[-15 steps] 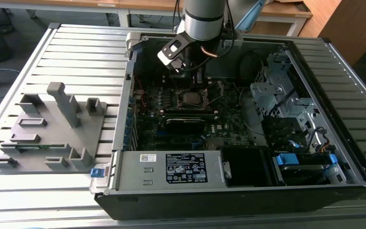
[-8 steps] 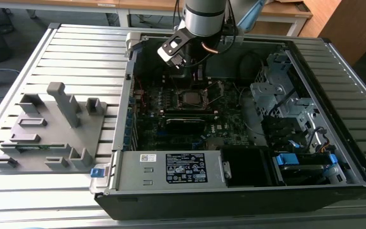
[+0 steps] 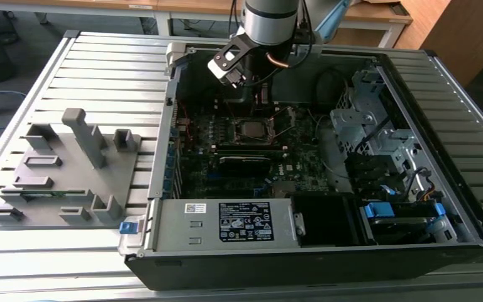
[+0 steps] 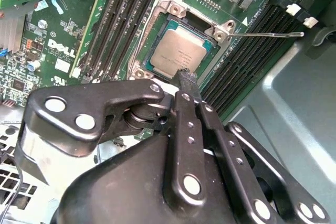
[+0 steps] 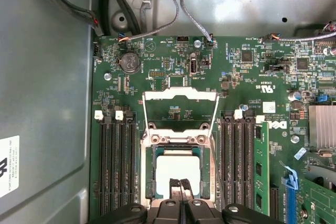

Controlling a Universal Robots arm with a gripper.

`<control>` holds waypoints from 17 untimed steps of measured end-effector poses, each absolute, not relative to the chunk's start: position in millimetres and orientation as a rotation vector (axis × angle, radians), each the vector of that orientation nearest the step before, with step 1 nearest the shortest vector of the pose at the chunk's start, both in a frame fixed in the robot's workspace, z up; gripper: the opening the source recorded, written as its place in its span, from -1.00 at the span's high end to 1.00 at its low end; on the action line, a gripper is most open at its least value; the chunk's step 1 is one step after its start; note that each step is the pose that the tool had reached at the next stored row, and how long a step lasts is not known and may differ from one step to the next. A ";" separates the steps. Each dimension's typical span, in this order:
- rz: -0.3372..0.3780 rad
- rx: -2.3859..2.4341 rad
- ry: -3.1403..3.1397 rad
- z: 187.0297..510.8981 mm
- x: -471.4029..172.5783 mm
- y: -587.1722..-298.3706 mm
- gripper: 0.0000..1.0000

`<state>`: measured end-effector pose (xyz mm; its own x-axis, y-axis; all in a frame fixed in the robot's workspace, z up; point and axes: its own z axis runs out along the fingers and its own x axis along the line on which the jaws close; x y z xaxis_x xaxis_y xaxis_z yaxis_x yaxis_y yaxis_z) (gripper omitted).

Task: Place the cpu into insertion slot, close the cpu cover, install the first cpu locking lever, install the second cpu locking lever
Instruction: 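Close the cpu cover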

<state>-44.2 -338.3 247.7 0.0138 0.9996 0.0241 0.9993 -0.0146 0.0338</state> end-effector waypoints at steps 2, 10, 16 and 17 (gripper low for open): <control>0.064 2.232 2.200 247.9 -44.3 -338.3 0.79; 0.064 2.232 2.200 248.5 -44.3 -338.3 0.79; 0.064 2.232 2.200 251.2 -44.2 -338.3 0.79; 0.064 2.232 2.200 251.2 -44.2 -338.3 0.79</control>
